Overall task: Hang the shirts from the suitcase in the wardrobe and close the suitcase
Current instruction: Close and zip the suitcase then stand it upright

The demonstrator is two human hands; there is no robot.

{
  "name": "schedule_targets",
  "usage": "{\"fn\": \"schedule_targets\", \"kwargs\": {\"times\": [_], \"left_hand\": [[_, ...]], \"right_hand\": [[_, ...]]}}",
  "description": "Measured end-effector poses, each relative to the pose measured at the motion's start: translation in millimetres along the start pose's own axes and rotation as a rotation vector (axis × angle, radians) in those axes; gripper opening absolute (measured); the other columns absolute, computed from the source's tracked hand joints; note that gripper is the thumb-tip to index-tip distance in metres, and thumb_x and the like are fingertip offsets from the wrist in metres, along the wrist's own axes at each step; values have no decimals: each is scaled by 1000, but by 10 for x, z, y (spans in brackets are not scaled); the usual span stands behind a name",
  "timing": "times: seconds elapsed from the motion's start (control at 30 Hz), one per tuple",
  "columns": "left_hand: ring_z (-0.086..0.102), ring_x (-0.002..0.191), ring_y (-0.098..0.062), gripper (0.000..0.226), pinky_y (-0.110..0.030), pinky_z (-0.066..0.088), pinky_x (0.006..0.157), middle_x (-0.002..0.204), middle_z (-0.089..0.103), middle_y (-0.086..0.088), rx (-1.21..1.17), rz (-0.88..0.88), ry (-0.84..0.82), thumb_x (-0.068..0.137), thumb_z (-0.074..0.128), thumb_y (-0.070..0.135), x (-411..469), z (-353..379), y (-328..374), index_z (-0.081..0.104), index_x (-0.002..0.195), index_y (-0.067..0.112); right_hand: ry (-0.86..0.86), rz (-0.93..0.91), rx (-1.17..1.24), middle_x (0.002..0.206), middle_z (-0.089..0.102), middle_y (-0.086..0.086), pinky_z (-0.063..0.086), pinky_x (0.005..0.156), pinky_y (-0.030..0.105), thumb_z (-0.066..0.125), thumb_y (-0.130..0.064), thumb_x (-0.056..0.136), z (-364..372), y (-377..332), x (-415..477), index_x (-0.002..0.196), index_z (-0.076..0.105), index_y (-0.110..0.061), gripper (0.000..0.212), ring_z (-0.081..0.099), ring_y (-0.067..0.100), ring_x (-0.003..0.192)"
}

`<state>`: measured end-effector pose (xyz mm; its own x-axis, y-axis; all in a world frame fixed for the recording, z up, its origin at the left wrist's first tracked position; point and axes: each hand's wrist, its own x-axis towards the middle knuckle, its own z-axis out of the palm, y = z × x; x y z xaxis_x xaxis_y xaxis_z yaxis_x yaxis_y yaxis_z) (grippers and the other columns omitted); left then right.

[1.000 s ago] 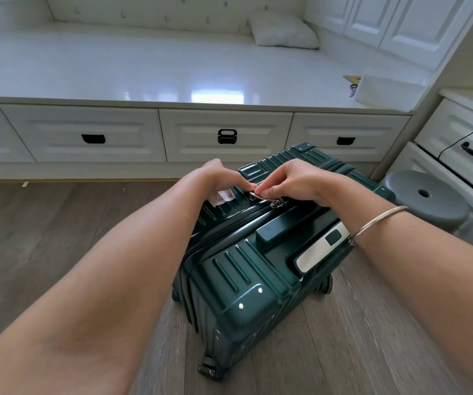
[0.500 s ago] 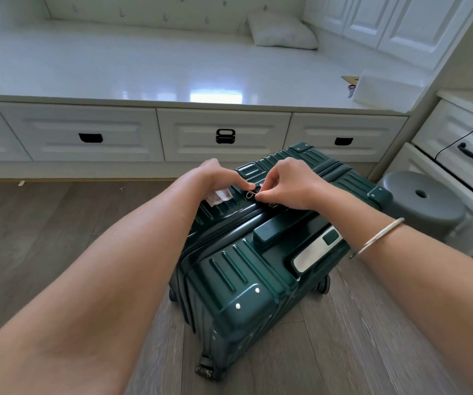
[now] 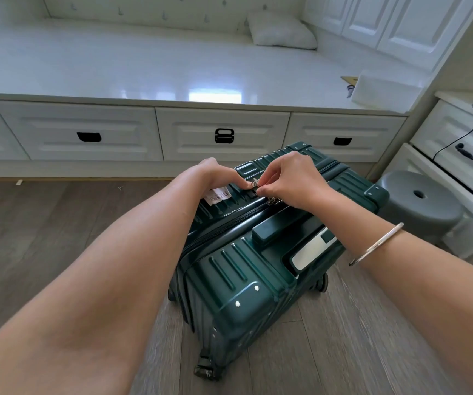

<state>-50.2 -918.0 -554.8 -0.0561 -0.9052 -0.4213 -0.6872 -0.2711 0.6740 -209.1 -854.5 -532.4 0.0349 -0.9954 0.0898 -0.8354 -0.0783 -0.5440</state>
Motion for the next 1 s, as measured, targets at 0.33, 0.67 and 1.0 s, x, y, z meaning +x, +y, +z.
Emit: {"fn": "schedule_targets", "kwargs": {"times": [0.33, 0.67, 1.0], "left_hand": [[54, 117, -32, 114, -49, 50, 95, 140, 45, -9, 26, 9, -9, 54, 85, 56, -34, -10, 2, 31, 143, 10], [55, 108, -27, 105, -43, 51, 89, 133, 49, -8, 1, 16, -3, 58, 84, 52, -26, -7, -12, 36, 140, 11], [49, 100, -28, 104, -40, 43, 83, 140, 46, -11, 16, -17, -43, 63, 83, 51, -63, -19, 52, 32, 143, 8]], "right_hand": [[-8, 84, -137, 87, 72, 4, 57, 74, 28, 80, -17, 75, 65, -74, 57, 86, 77, -16, 12, 67, 16, 78], [10, 58, -81, 85, 72, 3, 60, 74, 35, 76, -18, 80, 139, -77, 22, 87, 79, -17, 8, 68, 17, 77], [-15, -41, -352, 101, 67, -5, 51, 76, 32, 65, -31, 88, 107, -36, -31, 98, 75, -29, 14, 63, 18, 95]]}}
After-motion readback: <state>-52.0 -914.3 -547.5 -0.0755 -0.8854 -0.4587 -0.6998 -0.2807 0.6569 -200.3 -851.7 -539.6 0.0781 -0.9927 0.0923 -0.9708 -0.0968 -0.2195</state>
